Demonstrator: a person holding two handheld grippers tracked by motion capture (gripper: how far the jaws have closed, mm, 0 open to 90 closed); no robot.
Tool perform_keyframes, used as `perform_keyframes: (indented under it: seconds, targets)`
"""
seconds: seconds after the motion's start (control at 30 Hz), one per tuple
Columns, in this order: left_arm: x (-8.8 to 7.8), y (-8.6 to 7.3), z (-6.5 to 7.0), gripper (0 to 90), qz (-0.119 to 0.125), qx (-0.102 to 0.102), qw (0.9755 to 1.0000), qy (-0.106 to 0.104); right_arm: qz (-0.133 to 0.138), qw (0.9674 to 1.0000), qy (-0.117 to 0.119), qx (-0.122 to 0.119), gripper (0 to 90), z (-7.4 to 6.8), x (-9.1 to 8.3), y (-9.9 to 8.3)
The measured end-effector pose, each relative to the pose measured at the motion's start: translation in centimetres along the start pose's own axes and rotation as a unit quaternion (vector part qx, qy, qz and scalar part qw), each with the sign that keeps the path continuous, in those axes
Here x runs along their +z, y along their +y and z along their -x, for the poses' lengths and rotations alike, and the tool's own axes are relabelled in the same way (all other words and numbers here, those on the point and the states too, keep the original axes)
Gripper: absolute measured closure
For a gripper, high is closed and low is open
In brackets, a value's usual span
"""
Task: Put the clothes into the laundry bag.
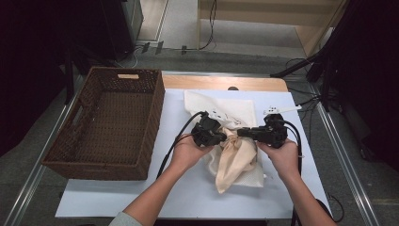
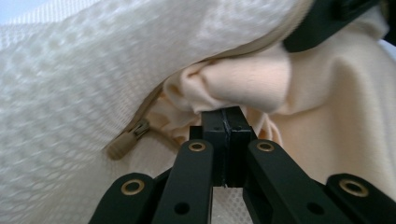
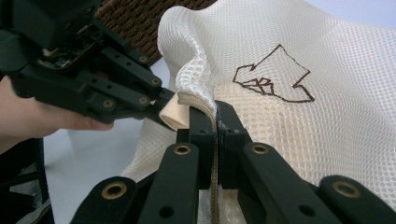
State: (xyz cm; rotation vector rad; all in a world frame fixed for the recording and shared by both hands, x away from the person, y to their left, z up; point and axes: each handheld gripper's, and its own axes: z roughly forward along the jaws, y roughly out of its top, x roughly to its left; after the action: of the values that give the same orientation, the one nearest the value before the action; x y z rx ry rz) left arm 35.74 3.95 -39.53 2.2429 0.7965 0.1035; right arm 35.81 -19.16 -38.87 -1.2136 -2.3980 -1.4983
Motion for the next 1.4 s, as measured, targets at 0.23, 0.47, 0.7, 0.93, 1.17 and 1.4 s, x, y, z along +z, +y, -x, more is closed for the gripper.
perform_keyframes:
  seconds: [0.23,0.47,0.7,0.93,1.17,1.4]
  targets:
    - [0.6,0.4,1.5,90.0,0.018,0.013,0.9997,-0.008,0.000,1.0000,0.002,0.000,87.6,0.0,0.2,0.0]
    - [2.2,0.7,0.5,90.0,0.011,-0.014,0.9998,0.006,0.005,1.0000,0.006,-0.002,87.5,-0.3,0.0,0.0]
    - [3.3,1.2,-0.1,90.0,0.008,-0.017,0.9995,0.025,0.012,0.9999,0.009,0.000,87.7,-0.6,-0.3,0.1]
    - [3.2,1.7,-1.6,90.0,-0.001,-0.025,0.9989,0.040,0.028,0.9994,0.021,-0.006,87.8,-1.5,-1.3,0.4]
    - [2.2,1.6,-2.4,90.0,-0.008,-0.050,0.9986,-0.011,0.020,0.9996,-0.007,-0.019,87.7,-1.5,-1.4,0.3]
    - [0.1,1.0,-1.5,87.0,-0.019,-0.040,0.9983,-0.039,0.012,0.9998,-0.013,-0.010,87.6,-0.7,-1.0,-0.1]
